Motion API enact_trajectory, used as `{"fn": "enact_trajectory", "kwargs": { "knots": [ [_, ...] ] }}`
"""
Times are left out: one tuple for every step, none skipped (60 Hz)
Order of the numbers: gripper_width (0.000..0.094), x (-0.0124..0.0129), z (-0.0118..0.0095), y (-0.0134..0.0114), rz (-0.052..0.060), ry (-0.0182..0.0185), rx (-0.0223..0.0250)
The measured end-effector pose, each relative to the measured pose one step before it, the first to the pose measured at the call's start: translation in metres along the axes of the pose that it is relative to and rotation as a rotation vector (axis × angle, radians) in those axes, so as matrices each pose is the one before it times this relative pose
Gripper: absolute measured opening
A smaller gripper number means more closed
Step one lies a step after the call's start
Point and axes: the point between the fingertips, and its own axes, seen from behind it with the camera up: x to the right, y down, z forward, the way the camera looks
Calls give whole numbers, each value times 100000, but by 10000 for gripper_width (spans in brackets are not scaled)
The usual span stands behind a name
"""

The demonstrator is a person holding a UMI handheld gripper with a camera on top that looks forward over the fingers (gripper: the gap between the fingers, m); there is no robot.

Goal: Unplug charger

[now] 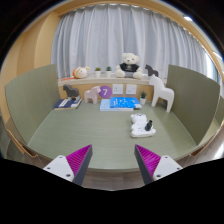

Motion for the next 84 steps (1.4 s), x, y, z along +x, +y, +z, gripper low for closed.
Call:
{"fn": "enact_trajectory", "kwargs": {
  "knots": [
    [861,895,685,326,580,914,-506],
    [862,873,692,272,593,908,-344],
    [861,845,704,261,585,806,-320],
    [861,801,723,238,485,726,-441],
    [859,773,685,278,413,662,-567],
    [860,804,678,257,327,667,-680],
    [862,853,702,226,322,746,-649],
    [862,826,676,154,359,773,-566],
    [861,810,719,32,383,831,-341],
    [855,786,698,0,335,839,-78],
    [844,668,720,-55,350,668,126],
    [835,585,788,-58,228,510,140],
    [825,634,777,-61,-17,539,9],
    [813,603,767,-17,-82,504,-27],
    [805,539,771,-6,-186,319,-89],
    [800,522,757,-53,-163,230,-144],
    [798,499,777,-92,-142,143,-114],
    [799,440,778,-116,-188,64,-188],
    [798,423,757,-145,-72,15,-146],
    [794,370,785,-217,22,-6,36],
    [787,295,759,-222,-17,-168,124],
    [777,280,733,-231,-99,-322,94],
    [761,231,729,-210,-117,-340,-29],
    [742,181,705,-189,-109,-495,-108],
    [722,155,613,-144,-83,-409,10],
    [708,166,627,-247,-204,-361,123],
    [695,177,632,-259,-271,-319,200],
    [685,194,618,-287,-343,-131,251],
    [676,159,570,-294,-301,-177,332],
    [666,149,518,-354,-255,-239,500],
    [651,86,537,-319,-246,-436,602],
    [636,33,513,-236,-210,-512,429],
    [614,48,475,-155,-131,-471,118],
    [588,31,498,-94,-10,-527,-66],
    [546,5,428,-8,48,-511,-296],
    [544,-8,270,-12,-86,-431,-512],
    [453,83,418,-299,-893,-286,734],
    [403,-362,101,-149,-536,-1331,535],
    [360,-327,266,-330,178,-1971,706],
    [267,503,255,173,470,174,-593],
    [203,280,14,-142,196,964,260],
    [196,-112,84,-36,364,-482,-82],
    [186,-80,-5,49,831,-586,-403],
    [164,-31,-18,-49,812,-494,90],
    [161,-5,12,0,685,-504,139],
    [130,-30,-63,165,693,-463,-17],
    [127,22,-8,-86,710,-369,499],
    [115,-9,-47,140,948,-361,-355],
    [96,9,-60,-98,718,-234,176],
    [87,46,95,14,497,-106,11],
    [74,-7,-64,-10,575,153,-242],
    [57,78,-29,-148,240,300,291],
    [57,43,46,61,189,358,-33],
    [57,27,-20,-1,103,398,-132],
    [57,9,18,28,-26,373,-71],
    [57,-31,20,23,-95,291,-196],
    [56,-7,33,27,-16,183,-319],
    [46,-13,-15,-17,340,85,-525],
    [46,185,25,-154,452,-377,-328],
    [46,-83,113,70,401,-180,-1114],
    [43,-110,-268,31,-156,-67,-1073],
    [40,-69,58,121,-610,-674,-2072],
    [30,-51,-16,19,-493,-1018,-2564],
    [28,3,-256,-195,381,-1517,-2364],
    [28,-41,-626,-1453,2246,-1534,2073],
    [29,-181,-927,-2649,3172,-1594,5189],
    [30,-56,-998,-3273,2557,-1314,6991],
    [29,287,-1190,-2956,135,65,7124],
    [30,171,248,-2728,-1408,684,5540],
    [32,534,-1809,-3238,-2441,1029,5492],
    [43,603,-626,-2983,-2810,907,6170],
    [42,646,-513,-2730,-2464,1064,5916],
    [42,667,-278,-2085,-1653,902,4834],
    [43,706,-17,-1631,-1197,621,3300],
    [44,623,188,-1065,-765,367,1864],
    [44,612,231,-642,-496,297,880],
    [44,658,749,-1239,-563,268,-217],
    [44,552,694,464,237,-65,-559],
    [44,517,377,325,60,103,-1069],
    [45,575,371,604,-56,137,-1356],
    [45,635,384,854,-162,375,-1802],
    [45,709,406,1056,-292,527,-2206],
    [45,669,397,1261,-352,637,-2610],
    [44,597,412,1487,-423,616,-2905]
  ]
}}
